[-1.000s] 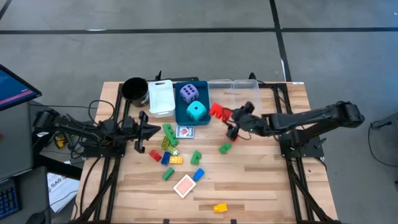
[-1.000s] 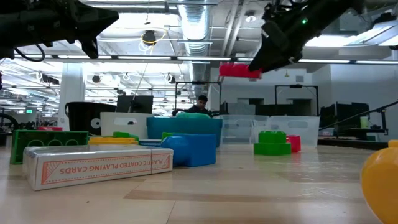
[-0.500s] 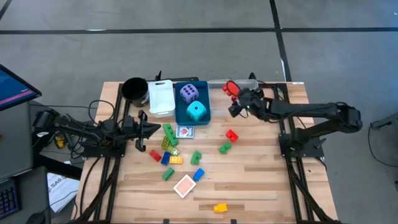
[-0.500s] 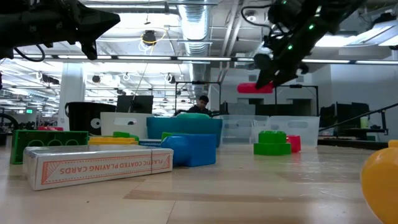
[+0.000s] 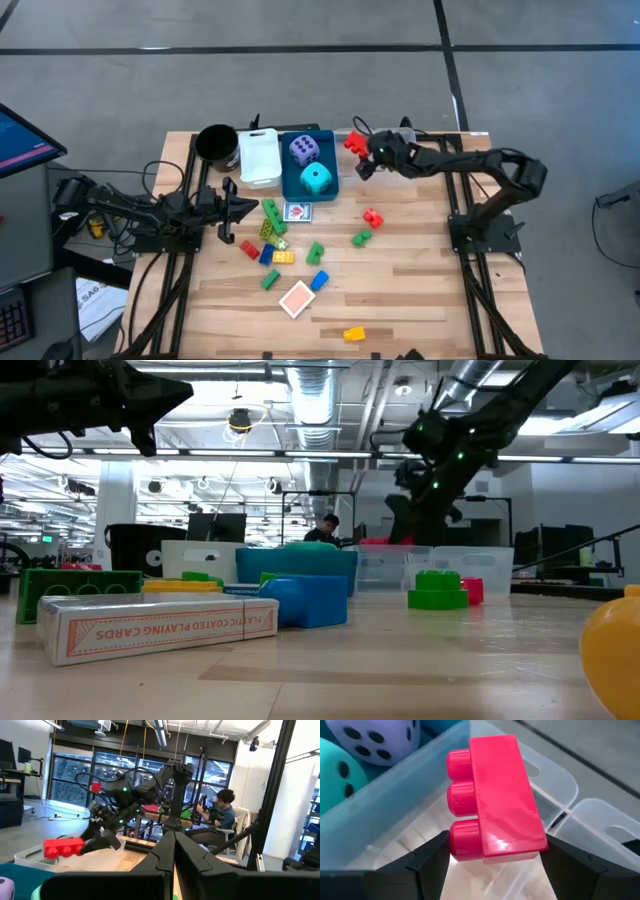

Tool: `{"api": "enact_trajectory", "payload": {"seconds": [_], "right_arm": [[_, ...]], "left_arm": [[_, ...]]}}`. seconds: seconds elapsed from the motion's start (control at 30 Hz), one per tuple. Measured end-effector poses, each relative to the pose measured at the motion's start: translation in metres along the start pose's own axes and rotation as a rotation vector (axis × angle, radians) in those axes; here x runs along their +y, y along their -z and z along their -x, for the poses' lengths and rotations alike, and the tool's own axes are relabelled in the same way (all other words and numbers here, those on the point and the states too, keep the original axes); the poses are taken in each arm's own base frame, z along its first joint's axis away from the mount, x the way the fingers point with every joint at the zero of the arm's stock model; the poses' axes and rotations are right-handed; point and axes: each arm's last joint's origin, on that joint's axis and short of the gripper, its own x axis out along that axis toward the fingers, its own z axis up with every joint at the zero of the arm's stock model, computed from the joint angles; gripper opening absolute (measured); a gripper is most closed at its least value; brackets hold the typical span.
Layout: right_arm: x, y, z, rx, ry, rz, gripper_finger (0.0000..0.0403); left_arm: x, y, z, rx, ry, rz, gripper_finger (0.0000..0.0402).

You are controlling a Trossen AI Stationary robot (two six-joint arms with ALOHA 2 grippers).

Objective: Pick & Place Toys
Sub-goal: Put the red 3 stud game piece into the left transparent bin, then put the red 2 stud game piece into the left transparent bin

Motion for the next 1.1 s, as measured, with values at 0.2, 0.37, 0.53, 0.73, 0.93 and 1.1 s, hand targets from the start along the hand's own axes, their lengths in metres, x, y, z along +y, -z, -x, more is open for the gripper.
{"api": "enact_trajectory", "payload": {"seconds": [0.2, 0.37, 0.53, 0.73, 0.93, 1.1], "right_arm": [[-0.001, -0.012, -0.002, -0.022, -0.049, -0.017, 0.0276], [0.002, -0.018, 0.000, -0.034, -0.094, -0.071, 0.0300], [0.003, -0.017, 0.000, -0.012, -0.135, -0.091, 0.0340], [0.003, -0.015, 0.001, 0.015, -0.136, -0.096, 0.0367], [0.028, -0.010, 0.031, 0.045, -0.164, -0.043, 0.0369], [0.070, -0.002, 0.083, -0.060, -0.104, 0.070, 0.0364]], "left_arm": [[0.001, 0.006, 0.000, 0.060, -0.001, -0.017, 0.0003], [0.001, 0.006, 0.000, 0.062, -0.002, -0.018, 0.0003], [0.001, 0.006, 0.000, 0.062, -0.002, -0.017, 0.0003], [0.001, 0.006, 0.000, 0.061, -0.003, 0.014, 0.0003], [0.001, 0.006, 0.000, 0.061, -0.003, 0.016, 0.0003], [0.001, 0.006, 0.000, 0.057, -0.003, 0.018, 0.0003]]}}
